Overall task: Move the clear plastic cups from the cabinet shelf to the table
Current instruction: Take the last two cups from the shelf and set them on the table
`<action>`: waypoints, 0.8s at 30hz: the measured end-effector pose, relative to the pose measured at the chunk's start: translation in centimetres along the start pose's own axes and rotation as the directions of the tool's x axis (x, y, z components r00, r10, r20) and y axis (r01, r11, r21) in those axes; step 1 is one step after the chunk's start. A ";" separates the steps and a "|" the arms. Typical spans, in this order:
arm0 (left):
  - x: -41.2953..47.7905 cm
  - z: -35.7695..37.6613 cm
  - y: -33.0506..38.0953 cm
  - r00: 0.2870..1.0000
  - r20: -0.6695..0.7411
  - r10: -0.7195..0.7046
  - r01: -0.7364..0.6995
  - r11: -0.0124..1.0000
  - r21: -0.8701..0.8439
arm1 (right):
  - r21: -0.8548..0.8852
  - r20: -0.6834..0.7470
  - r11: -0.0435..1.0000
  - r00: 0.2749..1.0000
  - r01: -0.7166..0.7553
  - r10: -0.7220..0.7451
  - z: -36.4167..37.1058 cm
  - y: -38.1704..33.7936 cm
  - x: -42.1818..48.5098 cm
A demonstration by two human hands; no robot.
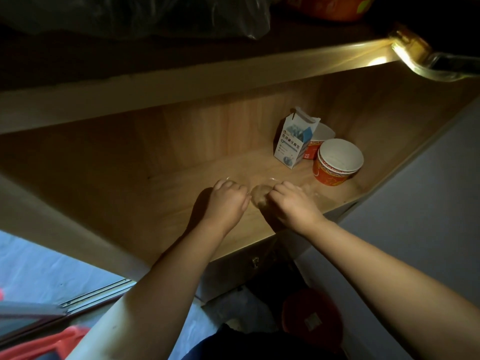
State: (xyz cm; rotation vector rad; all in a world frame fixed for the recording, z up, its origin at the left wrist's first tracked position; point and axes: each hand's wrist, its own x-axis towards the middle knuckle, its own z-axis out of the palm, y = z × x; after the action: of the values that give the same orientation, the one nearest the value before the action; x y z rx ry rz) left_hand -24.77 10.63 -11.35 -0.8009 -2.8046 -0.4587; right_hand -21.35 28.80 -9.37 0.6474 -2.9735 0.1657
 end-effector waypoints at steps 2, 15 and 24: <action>-0.3 0.1 0.1 1.000 -0.017 0.000 0.000 1.000 -0.013 | 0.024 -0.008 1.000 1.000 0.000 0.000 0.3 -0.1 -0.2; -1.7 -2.9 0.6 0.997 -0.067 0.050 -0.055 0.995 -0.084 | 0.057 -0.151 0.997 0.988 0.042 -0.033 -1.6 -2.4 -1.9; -6.8 -9.7 4.1 0.989 -0.142 0.038 -0.037 0.999 0.007 | 0.068 -0.263 0.980 0.951 0.186 -0.162 -6.8 -4.6 -4.6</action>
State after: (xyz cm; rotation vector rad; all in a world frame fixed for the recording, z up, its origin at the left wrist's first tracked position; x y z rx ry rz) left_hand -15.91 7.32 -3.06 -0.7855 -2.6544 -0.4829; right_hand -14.79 27.35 -2.78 0.8266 -2.6584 0.3464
